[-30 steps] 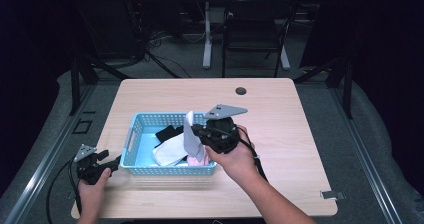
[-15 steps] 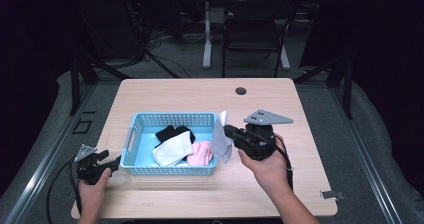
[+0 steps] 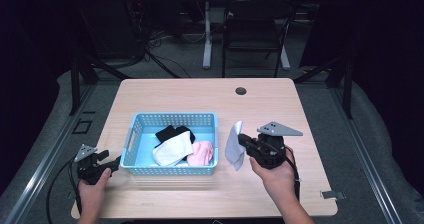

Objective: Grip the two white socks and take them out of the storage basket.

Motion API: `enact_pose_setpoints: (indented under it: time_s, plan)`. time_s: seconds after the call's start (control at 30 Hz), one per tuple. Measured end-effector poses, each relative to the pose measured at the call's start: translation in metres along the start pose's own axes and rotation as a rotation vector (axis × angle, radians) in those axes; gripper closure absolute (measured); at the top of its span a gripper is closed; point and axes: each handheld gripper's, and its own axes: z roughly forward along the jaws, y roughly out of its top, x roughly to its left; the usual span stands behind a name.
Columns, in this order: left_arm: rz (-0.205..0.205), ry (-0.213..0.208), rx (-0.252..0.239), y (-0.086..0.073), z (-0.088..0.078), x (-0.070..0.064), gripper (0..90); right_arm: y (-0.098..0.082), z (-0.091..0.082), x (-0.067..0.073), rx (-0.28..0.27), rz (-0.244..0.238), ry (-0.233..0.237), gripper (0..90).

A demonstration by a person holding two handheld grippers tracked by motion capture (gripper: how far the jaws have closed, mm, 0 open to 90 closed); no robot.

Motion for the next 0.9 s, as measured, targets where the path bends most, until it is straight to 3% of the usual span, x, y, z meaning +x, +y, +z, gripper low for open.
enact_pose_setpoints:
  time_s: [0.3, 0.33, 0.37, 0.4, 0.67, 0.9]
  plan:
    - [0.000, -0.001, 0.000, 0.000, 0.000, 0.000, 23.9, -0.035, 0.016, -0.017, -0.005, 0.044, -0.046, 88.2]
    - [0.000, -0.001, 0.000, 0.000, 0.000, 0.000, 23.9, -0.046, 0.019, -0.026, 0.000, 0.088, -0.053, 88.2]
    - [0.000, -0.001, 0.000, 0.000, 0.000, 0.000, 23.9, -0.046, 0.019, -0.026, 0.000, 0.088, -0.053, 88.2]
    - [0.002, 0.000, 0.001, 0.000, 0.000, 0.000, 23.9, -0.057, 0.020, -0.034, 0.008, 0.117, -0.074, 88.1]
    - [0.005, 0.000, -0.002, 0.000, 0.001, -0.001, 23.9, -0.086, 0.012, -0.060, 0.048, 0.179, -0.174, 88.0]
    - [0.005, 0.000, -0.002, 0.000, 0.001, -0.001, 23.9, -0.107, 0.010, -0.078, 0.091, 0.251, -0.219, 87.6]
